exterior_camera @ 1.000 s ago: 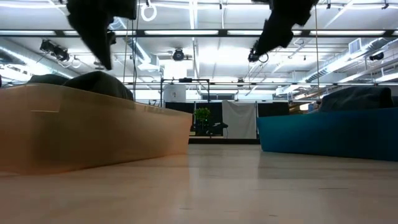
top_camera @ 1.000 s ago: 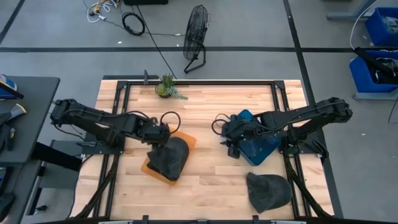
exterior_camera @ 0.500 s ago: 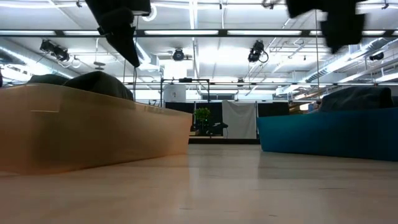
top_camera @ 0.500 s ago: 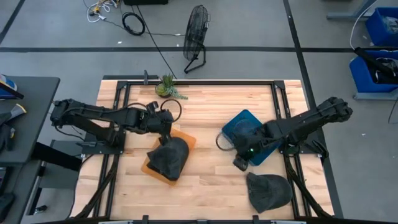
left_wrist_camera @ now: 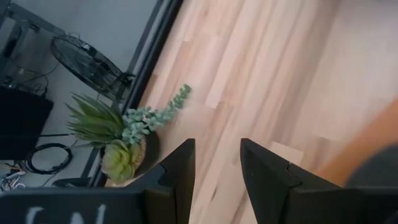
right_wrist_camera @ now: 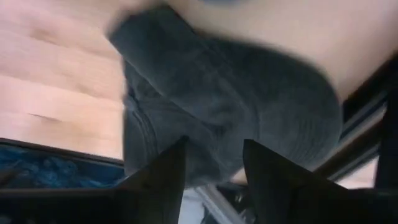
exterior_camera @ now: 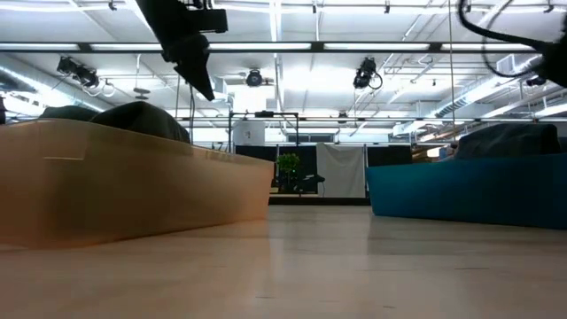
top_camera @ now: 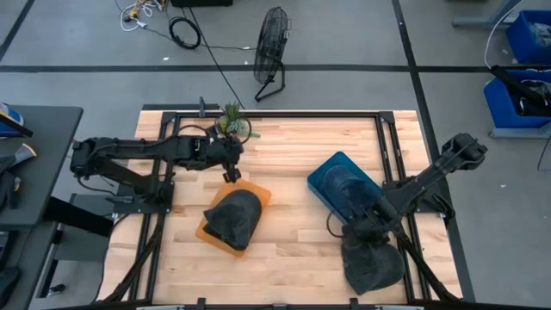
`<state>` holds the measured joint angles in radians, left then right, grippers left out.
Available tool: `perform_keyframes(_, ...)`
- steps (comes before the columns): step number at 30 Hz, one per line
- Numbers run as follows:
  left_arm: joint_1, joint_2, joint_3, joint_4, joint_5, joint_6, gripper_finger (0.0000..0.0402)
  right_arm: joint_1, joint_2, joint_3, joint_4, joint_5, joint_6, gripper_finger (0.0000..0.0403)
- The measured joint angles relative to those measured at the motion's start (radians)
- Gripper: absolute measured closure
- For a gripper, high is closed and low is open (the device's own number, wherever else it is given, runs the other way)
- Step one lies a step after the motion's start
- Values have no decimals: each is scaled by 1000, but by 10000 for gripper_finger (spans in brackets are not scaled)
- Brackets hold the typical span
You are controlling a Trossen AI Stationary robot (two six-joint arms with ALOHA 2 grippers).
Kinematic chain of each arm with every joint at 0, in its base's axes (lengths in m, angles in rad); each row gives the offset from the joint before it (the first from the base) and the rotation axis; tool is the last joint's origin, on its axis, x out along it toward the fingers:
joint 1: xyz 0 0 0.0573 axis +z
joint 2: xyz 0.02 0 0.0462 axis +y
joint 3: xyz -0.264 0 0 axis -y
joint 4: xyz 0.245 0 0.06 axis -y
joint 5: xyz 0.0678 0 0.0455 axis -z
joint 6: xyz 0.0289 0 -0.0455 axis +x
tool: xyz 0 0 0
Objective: Pick & Place hat
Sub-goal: Put the black cap into the orange bin
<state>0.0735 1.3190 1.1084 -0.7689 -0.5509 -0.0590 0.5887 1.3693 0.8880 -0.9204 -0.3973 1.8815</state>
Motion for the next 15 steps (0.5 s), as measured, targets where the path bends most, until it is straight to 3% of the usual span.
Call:
perform_keyframes(8,61,0,0,25,0,3,271,87,0,-80,171,-14,195,238)
perform_keyframes(15,98,0,0,34,1,3,271,137,0,-148,173,-13,215,238)
